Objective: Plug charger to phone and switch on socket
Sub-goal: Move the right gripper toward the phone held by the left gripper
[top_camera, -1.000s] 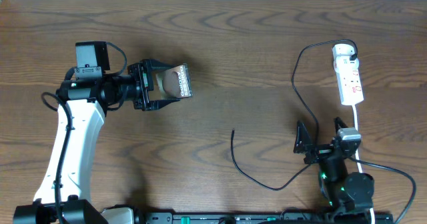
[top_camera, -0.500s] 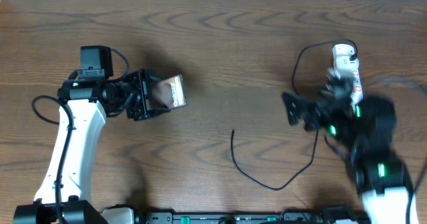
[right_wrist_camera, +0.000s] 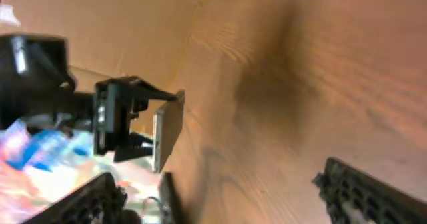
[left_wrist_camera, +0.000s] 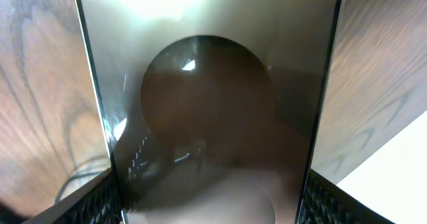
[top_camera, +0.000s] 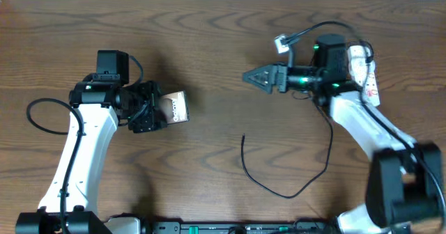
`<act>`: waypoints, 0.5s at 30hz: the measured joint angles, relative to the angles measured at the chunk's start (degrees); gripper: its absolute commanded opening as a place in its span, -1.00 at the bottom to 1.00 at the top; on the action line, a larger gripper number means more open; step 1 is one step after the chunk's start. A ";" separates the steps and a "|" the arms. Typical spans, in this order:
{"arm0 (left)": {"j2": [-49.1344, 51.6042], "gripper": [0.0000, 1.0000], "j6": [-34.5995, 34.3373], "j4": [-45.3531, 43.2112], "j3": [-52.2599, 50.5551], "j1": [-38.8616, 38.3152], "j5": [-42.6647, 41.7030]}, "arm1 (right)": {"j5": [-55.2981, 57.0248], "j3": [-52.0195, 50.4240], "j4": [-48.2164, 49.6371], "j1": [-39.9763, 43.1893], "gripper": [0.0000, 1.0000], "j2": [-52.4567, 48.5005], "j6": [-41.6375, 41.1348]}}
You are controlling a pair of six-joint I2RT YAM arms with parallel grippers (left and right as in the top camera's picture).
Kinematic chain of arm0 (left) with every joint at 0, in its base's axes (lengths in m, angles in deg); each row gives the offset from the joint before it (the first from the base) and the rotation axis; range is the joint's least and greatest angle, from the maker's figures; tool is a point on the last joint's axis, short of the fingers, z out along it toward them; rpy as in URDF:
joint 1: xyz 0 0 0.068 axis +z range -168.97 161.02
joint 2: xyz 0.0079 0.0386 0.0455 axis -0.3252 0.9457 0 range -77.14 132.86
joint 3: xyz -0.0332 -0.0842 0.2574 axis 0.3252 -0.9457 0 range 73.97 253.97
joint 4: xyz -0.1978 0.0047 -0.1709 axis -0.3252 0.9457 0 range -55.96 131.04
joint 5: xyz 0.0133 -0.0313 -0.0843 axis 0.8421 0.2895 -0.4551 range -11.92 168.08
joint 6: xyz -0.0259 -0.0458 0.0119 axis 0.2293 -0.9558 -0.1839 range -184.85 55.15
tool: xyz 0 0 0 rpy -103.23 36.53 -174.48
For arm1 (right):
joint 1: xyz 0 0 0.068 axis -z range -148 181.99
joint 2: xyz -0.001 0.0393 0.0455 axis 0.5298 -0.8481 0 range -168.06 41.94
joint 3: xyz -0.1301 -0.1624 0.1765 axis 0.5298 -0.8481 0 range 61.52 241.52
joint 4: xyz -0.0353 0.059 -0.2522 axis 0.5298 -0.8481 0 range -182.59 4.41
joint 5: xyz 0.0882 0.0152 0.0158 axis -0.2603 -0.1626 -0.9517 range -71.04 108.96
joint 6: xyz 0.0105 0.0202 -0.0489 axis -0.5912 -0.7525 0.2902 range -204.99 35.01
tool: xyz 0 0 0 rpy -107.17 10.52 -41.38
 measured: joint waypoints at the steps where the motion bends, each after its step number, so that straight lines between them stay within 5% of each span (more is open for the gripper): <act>1: 0.00 -0.86 -0.07 0.02 0.00 -0.04 0.61 | -0.42 0.02 1.49 -0.72 0.79 -2.27 -2.73; 15: 0.00 -0.86 -3.23 -0.02 -0.11 -4.09 8.70 | -2.36 0.07 15.74 -10.97 0.72 -12.87 -16.98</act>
